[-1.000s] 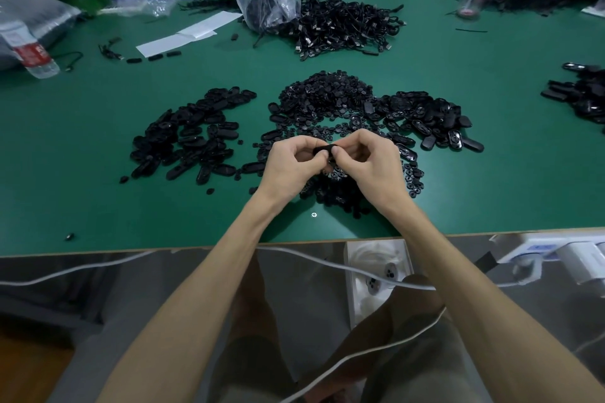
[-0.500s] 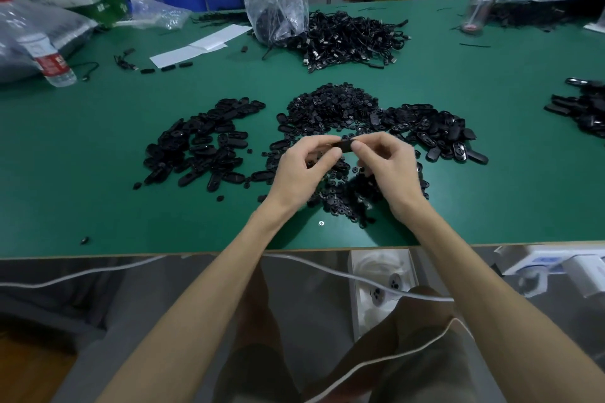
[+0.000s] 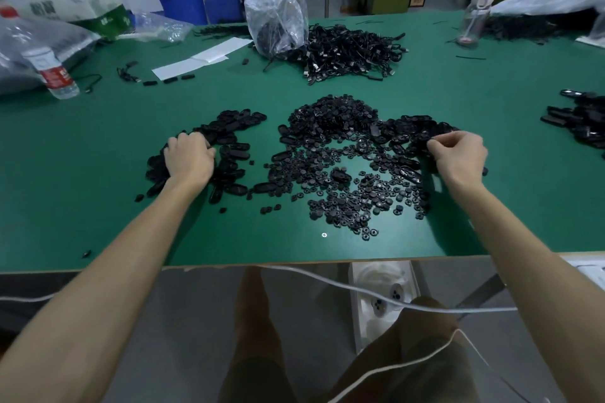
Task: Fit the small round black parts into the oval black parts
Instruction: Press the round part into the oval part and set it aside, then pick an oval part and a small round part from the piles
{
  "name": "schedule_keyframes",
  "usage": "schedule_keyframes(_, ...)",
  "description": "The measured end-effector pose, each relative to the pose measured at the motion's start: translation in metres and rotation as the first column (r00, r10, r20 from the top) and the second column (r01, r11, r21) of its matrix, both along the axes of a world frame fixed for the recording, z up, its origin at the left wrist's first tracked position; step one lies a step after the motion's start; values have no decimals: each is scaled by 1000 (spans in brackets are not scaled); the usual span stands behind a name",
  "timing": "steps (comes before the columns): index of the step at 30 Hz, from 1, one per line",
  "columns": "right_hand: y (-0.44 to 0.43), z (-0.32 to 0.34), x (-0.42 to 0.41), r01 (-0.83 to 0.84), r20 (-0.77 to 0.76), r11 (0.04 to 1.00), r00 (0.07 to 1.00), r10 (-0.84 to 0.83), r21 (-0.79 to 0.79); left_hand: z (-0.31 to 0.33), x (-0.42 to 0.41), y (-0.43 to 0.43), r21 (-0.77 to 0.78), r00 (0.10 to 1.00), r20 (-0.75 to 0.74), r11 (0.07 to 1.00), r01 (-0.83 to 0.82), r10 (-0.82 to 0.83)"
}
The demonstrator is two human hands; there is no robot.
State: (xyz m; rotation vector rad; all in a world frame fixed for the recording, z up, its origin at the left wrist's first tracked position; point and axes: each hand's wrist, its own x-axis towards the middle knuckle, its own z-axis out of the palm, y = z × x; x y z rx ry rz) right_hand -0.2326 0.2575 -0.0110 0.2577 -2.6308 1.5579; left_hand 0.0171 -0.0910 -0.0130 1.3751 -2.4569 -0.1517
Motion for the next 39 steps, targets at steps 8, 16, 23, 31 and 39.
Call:
schedule_keyframes(8, 6, -7, 4, -19, -116, 953, 992, 57, 301, 4, -5, 1, -97, 995, 98, 995, 11, -1)
schedule_keyframes(16, -13, 7, 64, -378, -93, 777, 870, 484, 504, 1, -8, 5, -124, 989, 142, 990, 70, -52)
schedule_keyframes(23, -21, 1, 86, -540, 1, 689, 787, 616, 484, -2, -6, 2, -142, 986, 112, 980, 137, -122)
schedule_keyframes(31, -28, -11, 79, -507, -114, 771, 803, 585, 386, 7, -13, 39, -111, 952, -213, 974, 199, -219)
schedule_keyframes(39, -31, -21, 81, -438, -214, 876, 853, 477, 203, 12, -34, 145, 476, 661, -713, 531, 701, -233)
